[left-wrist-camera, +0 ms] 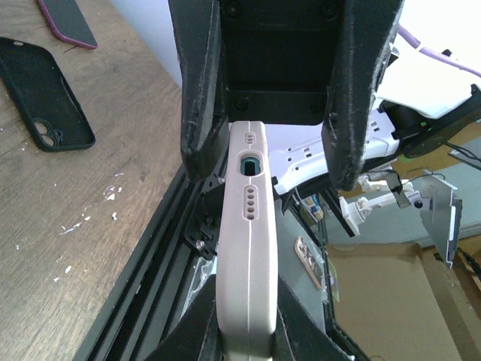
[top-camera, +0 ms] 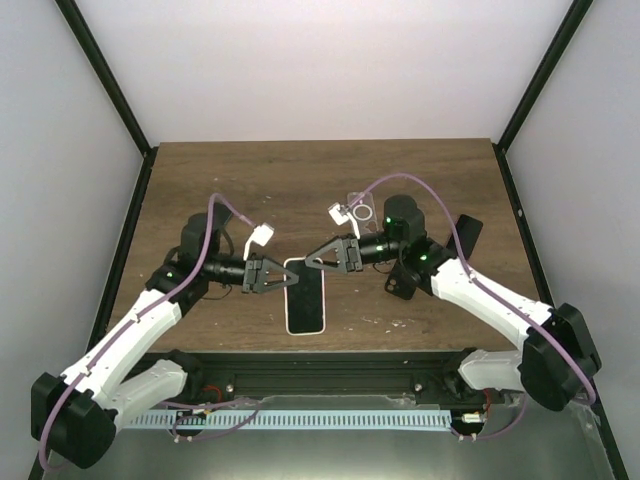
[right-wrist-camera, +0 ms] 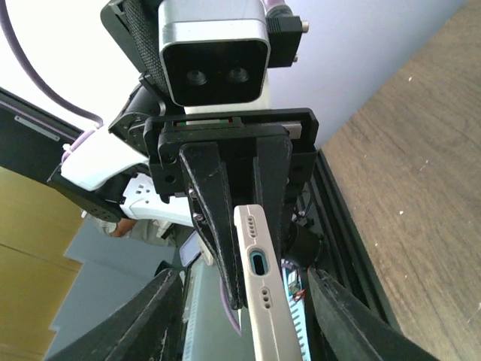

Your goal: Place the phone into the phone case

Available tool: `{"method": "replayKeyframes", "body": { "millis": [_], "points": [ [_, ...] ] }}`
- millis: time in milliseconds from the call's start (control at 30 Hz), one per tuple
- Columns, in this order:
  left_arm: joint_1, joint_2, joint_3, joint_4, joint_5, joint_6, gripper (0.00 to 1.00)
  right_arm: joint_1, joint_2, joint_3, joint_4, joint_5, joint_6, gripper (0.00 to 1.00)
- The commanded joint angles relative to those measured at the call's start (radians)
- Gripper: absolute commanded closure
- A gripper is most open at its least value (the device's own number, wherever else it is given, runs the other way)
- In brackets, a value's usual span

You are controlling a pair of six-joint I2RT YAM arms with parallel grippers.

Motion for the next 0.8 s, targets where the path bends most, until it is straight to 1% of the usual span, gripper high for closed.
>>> {"method": "replayKeyframes", "body": {
  "millis": [0,67,100,133,200,267,300,367,533,667,700,767],
  "points": [
    [-0.006,0.001,0.033,-0.011,0.034,0.042,1.0,0.003,0.015,0.056,0.024,-0.061,-0.006,0.6],
    [-0.006,0.005,0.043,-0.038,-0.006,0.055,1.0,0.001,0.011,0.069,0.001,-0.049,-0.02,0.77],
    [-0.006,0.007,0.051,-0.064,-0.047,0.064,1.0,0.002,0.007,0.074,-0.015,-0.033,-0.029,0.87],
    [-0.005,0.014,0.06,-0.11,-0.113,0.08,1.0,0.0,0.001,0.079,-0.034,-0.011,-0.037,0.93],
    [-0.003,0.036,0.077,-0.168,-0.166,0.114,1.0,0.001,-0.012,0.092,-0.089,0.044,-0.068,0.98],
    [-0.003,0.054,0.078,-0.173,-0.16,0.118,1.0,0.002,-0.018,0.101,-0.132,0.077,-0.084,0.98],
    [-0.003,0.056,0.076,-0.163,-0.154,0.11,1.0,0.002,-0.018,0.101,-0.141,0.081,-0.083,0.91],
    [-0.003,0.05,0.071,-0.123,-0.143,0.078,1.0,0.001,-0.025,0.082,-0.134,0.08,-0.068,0.69],
    [-0.003,0.003,0.051,0.038,-0.151,-0.062,1.0,0.001,-0.069,-0.006,-0.093,0.09,-0.04,0.41],
    [-0.002,-0.022,0.035,0.143,-0.166,-0.146,1.0,0.002,-0.078,-0.078,-0.056,0.06,-0.019,0.3],
    [-0.003,-0.025,0.031,0.168,-0.167,-0.166,1.0,0.003,-0.079,-0.097,-0.044,0.046,-0.013,0.28],
    [-0.003,-0.029,0.029,0.192,-0.178,-0.188,1.0,0.002,-0.084,-0.137,-0.032,0.035,-0.011,0.28]
  ]
}}
